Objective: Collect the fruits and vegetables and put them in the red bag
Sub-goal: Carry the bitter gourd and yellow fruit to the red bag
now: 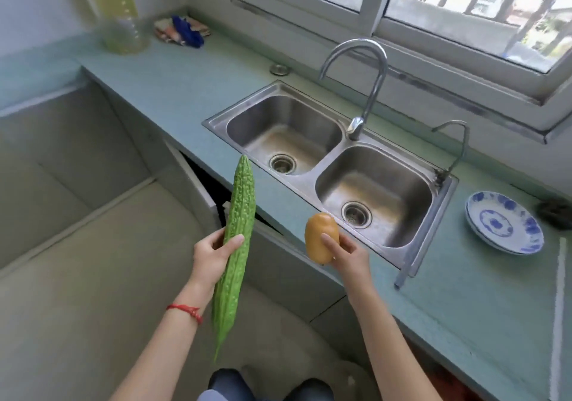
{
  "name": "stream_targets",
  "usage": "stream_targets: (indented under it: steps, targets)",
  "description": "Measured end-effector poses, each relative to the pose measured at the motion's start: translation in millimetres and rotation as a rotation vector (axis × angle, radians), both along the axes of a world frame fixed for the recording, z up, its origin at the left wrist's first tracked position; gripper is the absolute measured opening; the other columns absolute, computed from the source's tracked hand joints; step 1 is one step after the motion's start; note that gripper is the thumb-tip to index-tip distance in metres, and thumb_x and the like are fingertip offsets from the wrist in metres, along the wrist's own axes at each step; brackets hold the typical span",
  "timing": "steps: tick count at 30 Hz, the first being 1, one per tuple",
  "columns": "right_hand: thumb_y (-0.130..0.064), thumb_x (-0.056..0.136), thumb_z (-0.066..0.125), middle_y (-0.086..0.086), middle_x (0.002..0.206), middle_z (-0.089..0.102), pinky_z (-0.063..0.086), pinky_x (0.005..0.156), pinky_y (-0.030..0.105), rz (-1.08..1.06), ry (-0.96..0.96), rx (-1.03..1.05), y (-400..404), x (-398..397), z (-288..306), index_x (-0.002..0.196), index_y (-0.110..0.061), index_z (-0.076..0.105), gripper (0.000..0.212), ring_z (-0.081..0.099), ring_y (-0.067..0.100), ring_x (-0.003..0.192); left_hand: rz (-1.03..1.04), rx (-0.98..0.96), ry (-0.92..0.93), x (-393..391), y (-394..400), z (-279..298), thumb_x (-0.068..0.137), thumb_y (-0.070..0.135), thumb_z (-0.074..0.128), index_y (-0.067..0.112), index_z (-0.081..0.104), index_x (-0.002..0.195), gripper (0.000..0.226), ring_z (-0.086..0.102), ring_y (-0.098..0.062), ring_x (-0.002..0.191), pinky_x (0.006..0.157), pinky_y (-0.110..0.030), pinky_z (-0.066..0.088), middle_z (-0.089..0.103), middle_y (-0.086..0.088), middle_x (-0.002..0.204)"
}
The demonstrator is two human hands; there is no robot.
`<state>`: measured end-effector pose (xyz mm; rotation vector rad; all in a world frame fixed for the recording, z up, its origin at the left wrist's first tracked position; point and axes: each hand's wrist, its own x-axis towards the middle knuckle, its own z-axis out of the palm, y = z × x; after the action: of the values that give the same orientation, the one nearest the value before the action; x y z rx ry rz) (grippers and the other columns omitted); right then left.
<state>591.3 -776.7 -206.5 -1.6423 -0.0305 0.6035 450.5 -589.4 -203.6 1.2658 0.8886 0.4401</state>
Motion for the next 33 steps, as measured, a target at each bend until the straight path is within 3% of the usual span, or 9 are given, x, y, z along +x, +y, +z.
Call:
stream_targets:
  steps: [3,10,14,17,21,24,28,31,33]
  targets:
    - [-0.025,0.077,0.072,0.007,0.111,0.065,0.053,0.071,0.027,0.131,0.009,0.019,43,-12,1,0.12,-0.012,0.06,0.046,0.062,0.023,0.101,0.111,0.031,-0.002,-32,22,-2,0.08,0.006,0.065,0.016,0.067,0.084,0.01,0.06,0.002,0.051,0.048,-0.013,0.048,0.069,0.013,0.057]
    - [-0.032,0.072,0.076,-0.001,0.1,0.068,0.053,0.088,0.042,0.463,-0.002,0.002,126,-48,4,0.103,-0.024,0.066,0.034,0.064,0.021,0.099,0.427,0.021,0.022,-108,49,-4,0.078,0.011,0.068,0.025,0.068,0.081,0.015,0.062,0.001,0.055,0.051,-0.013,0.049,0.07,0.015,0.059]
    - [-0.05,0.055,0.078,0.001,0.094,0.068,0.054,0.076,0.034,0.645,-0.003,0.019,164,-70,8,0.109,-0.011,0.067,0.068,0.064,0.02,0.09,0.615,0.017,0.027,-143,46,-4,0.079,0.01,0.067,0.025,0.068,0.081,0.015,0.059,0.001,0.052,0.049,-0.013,0.048,0.068,0.015,0.056]
    - [-0.031,0.071,0.076,0.003,0.087,0.066,0.051,0.062,0.026,0.817,0.009,0.032,185,-87,9,0.107,-0.011,0.067,0.042,0.061,0.016,0.079,0.769,0.019,0.029,-168,36,-3,0.079,0.009,0.066,0.025,0.068,0.077,0.016,0.058,0.002,0.052,0.05,-0.013,0.047,0.068,0.015,0.056]
    - [-0.022,0.08,0.07,0.003,0.08,0.062,0.049,0.063,0.028,1.025,0.005,0.036,208,-111,12,0.089,-0.017,0.07,0.01,0.055,0.014,0.073,0.953,0.017,0.03,-197,12,0,0.08,0.01,0.066,0.023,0.07,0.078,0.013,0.059,-0.004,0.059,0.053,-0.015,0.048,0.069,0.012,0.061]
    - [-0.022,0.082,0.067,0.004,0.077,0.059,0.051,0.071,0.039,1.164,-0.005,0.018,218,-136,11,0.079,-0.011,0.067,0.011,0.054,0.015,0.072,1.106,0.01,0.039,-218,-10,3,0.08,0.009,0.065,0.022,0.069,0.076,0.014,0.057,-0.008,0.06,0.053,-0.018,0.047,0.066,0.005,0.066]
    - [-0.02,0.083,0.065,0.001,0.077,0.06,0.055,0.079,0.044,1.32,-0.001,0.0,223,-176,12,0.075,-0.021,0.068,0.008,0.056,0.016,0.073,1.277,-0.009,0.056,-244,-38,8,0.081,0.01,0.065,0.022,0.068,0.075,0.014,0.056,-0.01,0.059,0.052,-0.02,0.047,0.064,0.003,0.066]
    - [-0.019,0.083,0.066,0.002,0.078,0.06,0.054,0.081,0.045,1.394,0.018,-0.007,225,-208,10,0.076,-0.015,0.067,0.007,0.056,0.017,0.075,1.389,-0.041,0.06,-268,-56,10,0.08,0.011,0.066,0.023,0.069,0.073,0.014,0.058,-0.014,0.06,0.059,-0.028,0.049,0.066,0.007,0.061]
    - [-0.019,0.082,0.067,0.003,0.077,0.059,0.054,0.081,0.045,1.438,0.031,-0.009,226,-230,9,0.078,-0.011,0.066,0.008,0.055,0.018,0.075,1.443,-0.058,0.055,-284,-65,10,0.08,0.011,0.066,0.023,0.07,0.073,0.014,0.058,-0.019,0.063,0.064,-0.035,0.049,0.066,0.001,0.065]
